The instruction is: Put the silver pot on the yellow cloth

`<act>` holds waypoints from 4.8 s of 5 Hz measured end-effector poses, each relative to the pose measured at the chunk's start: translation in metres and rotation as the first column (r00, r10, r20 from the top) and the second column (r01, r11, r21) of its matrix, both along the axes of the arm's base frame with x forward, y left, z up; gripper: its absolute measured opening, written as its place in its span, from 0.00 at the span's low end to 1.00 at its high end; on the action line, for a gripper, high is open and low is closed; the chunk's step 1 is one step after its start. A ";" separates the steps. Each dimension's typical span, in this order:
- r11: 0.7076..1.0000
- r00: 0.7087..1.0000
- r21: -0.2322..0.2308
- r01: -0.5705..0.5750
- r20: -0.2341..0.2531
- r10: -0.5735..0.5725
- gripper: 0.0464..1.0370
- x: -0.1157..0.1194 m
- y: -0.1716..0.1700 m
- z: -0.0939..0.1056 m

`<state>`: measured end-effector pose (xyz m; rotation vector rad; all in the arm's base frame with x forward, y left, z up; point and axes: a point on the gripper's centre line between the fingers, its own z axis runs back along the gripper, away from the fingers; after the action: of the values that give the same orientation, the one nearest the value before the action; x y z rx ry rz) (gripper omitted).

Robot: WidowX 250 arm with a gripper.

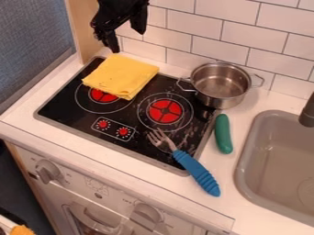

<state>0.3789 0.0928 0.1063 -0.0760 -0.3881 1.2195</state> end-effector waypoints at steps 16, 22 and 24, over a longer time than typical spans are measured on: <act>0.994 0.995 -0.072 0.085 -0.050 -0.089 0.03 0.004 -0.137 -0.074; 0.990 0.994 -0.088 -0.108 0.002 0.109 0.03 -0.018 0.030 -0.024; 0.989 0.988 -0.062 -0.134 -0.088 0.128 0.03 -0.016 0.050 -0.062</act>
<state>0.3632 0.1429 0.0443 -0.0578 -0.2823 1.3613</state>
